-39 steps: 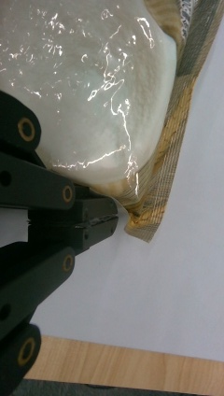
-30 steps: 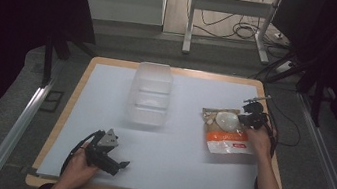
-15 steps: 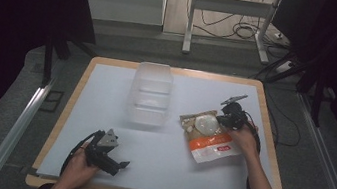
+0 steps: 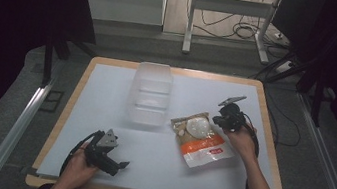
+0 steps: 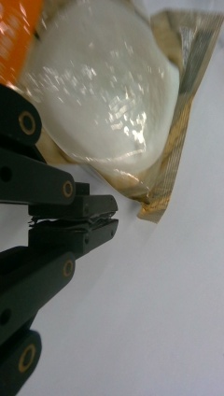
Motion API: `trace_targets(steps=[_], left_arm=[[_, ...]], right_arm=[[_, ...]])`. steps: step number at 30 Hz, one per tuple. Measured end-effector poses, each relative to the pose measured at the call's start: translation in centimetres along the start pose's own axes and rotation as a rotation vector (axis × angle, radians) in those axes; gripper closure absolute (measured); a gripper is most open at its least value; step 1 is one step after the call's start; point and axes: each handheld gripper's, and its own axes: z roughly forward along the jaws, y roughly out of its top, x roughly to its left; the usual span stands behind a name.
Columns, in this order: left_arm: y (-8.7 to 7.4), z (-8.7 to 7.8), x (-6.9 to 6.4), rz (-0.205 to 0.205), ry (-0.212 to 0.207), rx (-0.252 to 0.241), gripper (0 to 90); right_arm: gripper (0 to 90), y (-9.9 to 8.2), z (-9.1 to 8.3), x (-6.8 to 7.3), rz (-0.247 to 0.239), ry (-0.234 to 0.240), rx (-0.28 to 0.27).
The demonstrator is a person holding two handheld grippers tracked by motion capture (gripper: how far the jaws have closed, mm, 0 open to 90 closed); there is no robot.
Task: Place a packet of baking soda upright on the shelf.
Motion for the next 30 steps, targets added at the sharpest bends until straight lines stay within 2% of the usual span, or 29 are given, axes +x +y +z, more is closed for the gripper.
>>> trace_targets(steps=[1, 3, 4, 6, 7, 8, 10, 11, 13, 14, 15, 17, 18, 21, 22, 24, 25, 26, 30], left_arm=[[0.0, 0.0, 0.0, 0.002, 0.001, 0.0, 1.3], [0.1, 0.0, -0.1, 0.003, 0.0, 0.001, 1.3], [0.1, 0.0, -0.2, 0.007, 0.003, 0.004, 1.3], [0.1, 0.0, -0.2, 0.008, 0.002, 0.003, 1.3], [0.1, 0.0, -0.2, 0.008, 0.002, 0.003, 1.2], [0.1, 0.0, -0.1, 0.006, 0.001, 0.002, 1.3], [0.1, 0.0, -0.1, 0.006, 0.001, 0.002, 1.3], [0.1, 0.0, -0.1, 0.006, 0.001, 0.002, 1.3], [0.1, 0.0, -0.2, 0.008, 0.002, 0.002, 1.3], [0.1, 0.0, -0.2, 0.008, 0.002, 0.002, 1.3], [0.1, 0.0, -0.2, 0.009, 0.003, 0.003, 1.3], [0.1, 0.0, -0.2, 0.009, 0.003, 0.003, 1.3], [0.1, 0.0, -0.2, 0.008, 0.002, 0.002, 1.3], [0.1, 0.0, -0.2, 0.009, 0.003, 0.004, 1.3], [0.1, 0.0, -0.2, 0.009, 0.003, 0.004, 1.3], [0.1, 0.0, -0.2, 0.01, 0.002, 0.005, 1.3], [0.1, 0.0, -0.2, 0.01, 0.002, 0.005, 1.3], [0.1, 0.0, -0.2, 0.012, 0.003, 0.005, 1.3], [0.1, 0.0, -0.2, 0.012, 0.002, 0.004, 1.3]], right_arm=[[85.7, -0.3, -0.9, 0.5, -0.003, 0.007, -0.018], [85.6, -0.5, -1.3, 0.9, -0.002, 0.008, -0.024], [85.5, -0.8, -2.0, 1.7, -0.001, 0.025, -0.039], [85.5, -1.2, -2.3, 2.7, 0.001, 0.045, -0.045], [85.5, -1.2, -2.3, 2.7, 0.001, 0.045, -0.045], [85.5, -1.6, -2.5, 4.1, -0.025, 0.055, -0.039], [85.5, -1.9, -2.7, 5.5, -0.025, 0.078, -0.038], [85.5, -1.9, -2.7, 5.5, -0.025, 0.078, -0.038], [85.4, -2.2, -2.8, 7.2, -0.04, 0.107, -0.036], [85.4, -2.2, -2.8, 7.2, -0.04, 0.107, -0.036], [85.1, -2.3, -2.9, 8.7, -0.051, 0.129, -0.037], [85.0, -2.3, -2.9, 9.1, -0.05, 0.142, -0.038], [84.5, -2.5, -2.7, 10.4, -0.06, 0.173, -0.035], [84.2, -2.7, -2.6, 12.0, -0.084, 0.194, -0.031], [84.2, -2.7, -2.6, 12.0, -0.084, 0.194, -0.031], [83.0, -2.7, -2.3, 13.6, -0.097, 0.224, -0.028], [83.0, -2.7, -2.3, 13.6, -0.097, 0.224, -0.028], [83.0, -2.7, -2.0, 14.4, -0.113, 0.235, -0.016], [83.4, -2.7, -1.4, 15.2, -0.145, 0.228, 0.008]])
